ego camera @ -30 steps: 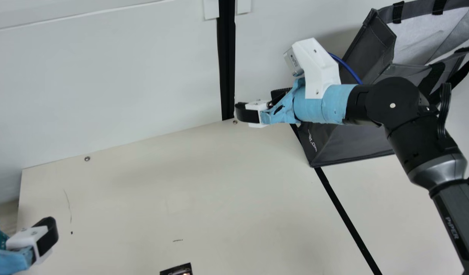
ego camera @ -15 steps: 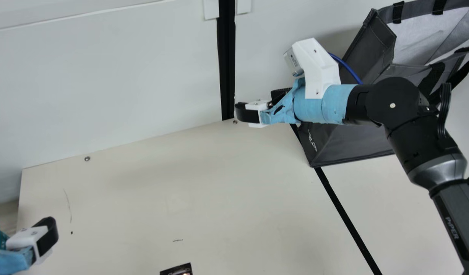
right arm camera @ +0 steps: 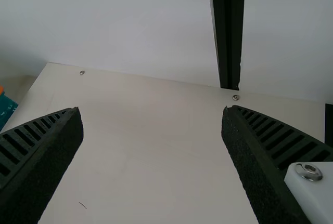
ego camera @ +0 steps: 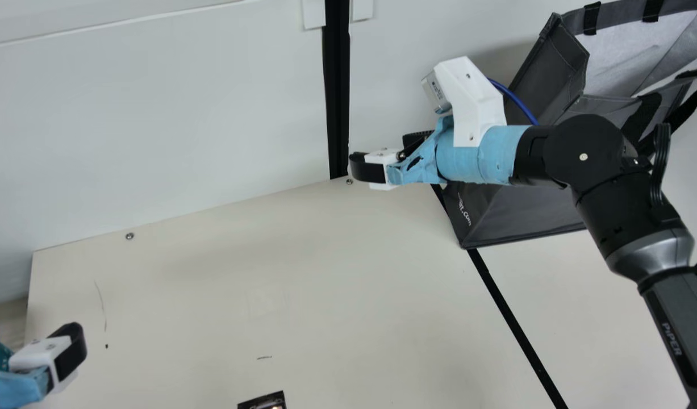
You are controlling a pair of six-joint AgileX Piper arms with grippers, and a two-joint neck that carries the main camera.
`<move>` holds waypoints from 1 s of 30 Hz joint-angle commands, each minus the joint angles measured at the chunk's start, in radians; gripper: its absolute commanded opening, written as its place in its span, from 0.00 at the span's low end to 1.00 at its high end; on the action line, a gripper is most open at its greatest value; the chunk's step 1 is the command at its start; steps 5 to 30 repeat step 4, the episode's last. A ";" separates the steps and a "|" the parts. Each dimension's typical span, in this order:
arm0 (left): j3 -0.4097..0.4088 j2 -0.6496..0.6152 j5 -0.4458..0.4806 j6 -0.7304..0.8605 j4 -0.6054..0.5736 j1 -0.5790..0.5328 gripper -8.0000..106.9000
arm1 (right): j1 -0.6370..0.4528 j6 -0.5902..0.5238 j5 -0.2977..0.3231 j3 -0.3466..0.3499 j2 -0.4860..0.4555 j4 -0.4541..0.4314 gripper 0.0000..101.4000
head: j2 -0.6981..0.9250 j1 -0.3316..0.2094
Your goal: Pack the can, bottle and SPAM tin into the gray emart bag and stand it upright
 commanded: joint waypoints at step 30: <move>0.000 0.000 0.000 0.000 0.000 0.000 0.85 | 0.000 0.000 0.000 0.000 0.000 0.000 0.94 | -0.002 -0.023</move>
